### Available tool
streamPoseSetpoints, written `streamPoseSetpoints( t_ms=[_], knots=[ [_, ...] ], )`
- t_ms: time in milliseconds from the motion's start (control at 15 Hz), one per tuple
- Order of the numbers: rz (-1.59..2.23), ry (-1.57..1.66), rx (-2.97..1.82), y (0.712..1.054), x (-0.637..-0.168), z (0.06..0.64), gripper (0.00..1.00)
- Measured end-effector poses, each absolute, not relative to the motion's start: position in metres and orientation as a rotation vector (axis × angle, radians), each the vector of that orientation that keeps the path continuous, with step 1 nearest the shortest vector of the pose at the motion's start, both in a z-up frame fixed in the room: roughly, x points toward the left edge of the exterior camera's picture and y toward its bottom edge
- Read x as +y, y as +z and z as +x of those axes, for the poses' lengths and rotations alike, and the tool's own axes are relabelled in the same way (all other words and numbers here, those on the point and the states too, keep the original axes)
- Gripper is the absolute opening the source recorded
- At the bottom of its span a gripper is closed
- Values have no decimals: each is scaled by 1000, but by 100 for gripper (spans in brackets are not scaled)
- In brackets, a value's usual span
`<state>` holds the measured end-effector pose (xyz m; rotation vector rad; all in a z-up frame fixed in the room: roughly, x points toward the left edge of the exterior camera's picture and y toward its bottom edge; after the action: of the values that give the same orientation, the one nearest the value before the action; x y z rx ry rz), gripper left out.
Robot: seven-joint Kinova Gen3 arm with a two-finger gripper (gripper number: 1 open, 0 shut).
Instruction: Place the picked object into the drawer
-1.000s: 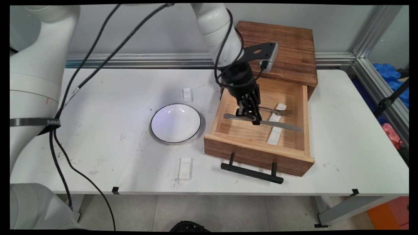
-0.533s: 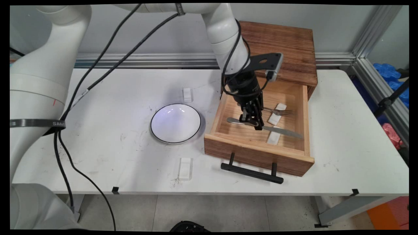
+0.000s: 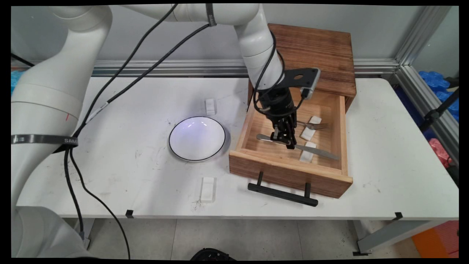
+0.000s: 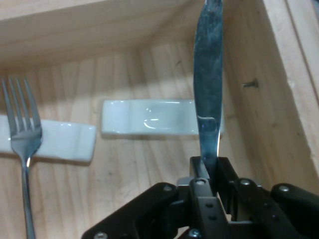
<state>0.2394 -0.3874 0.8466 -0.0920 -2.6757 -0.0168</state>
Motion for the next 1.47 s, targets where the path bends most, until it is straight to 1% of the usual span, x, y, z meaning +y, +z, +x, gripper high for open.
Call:
streamPoseSetpoints(
  t_ms=[1467],
  knots=[
    [-102, -6, -2712, 812, -403, 238, 0]
  ],
)
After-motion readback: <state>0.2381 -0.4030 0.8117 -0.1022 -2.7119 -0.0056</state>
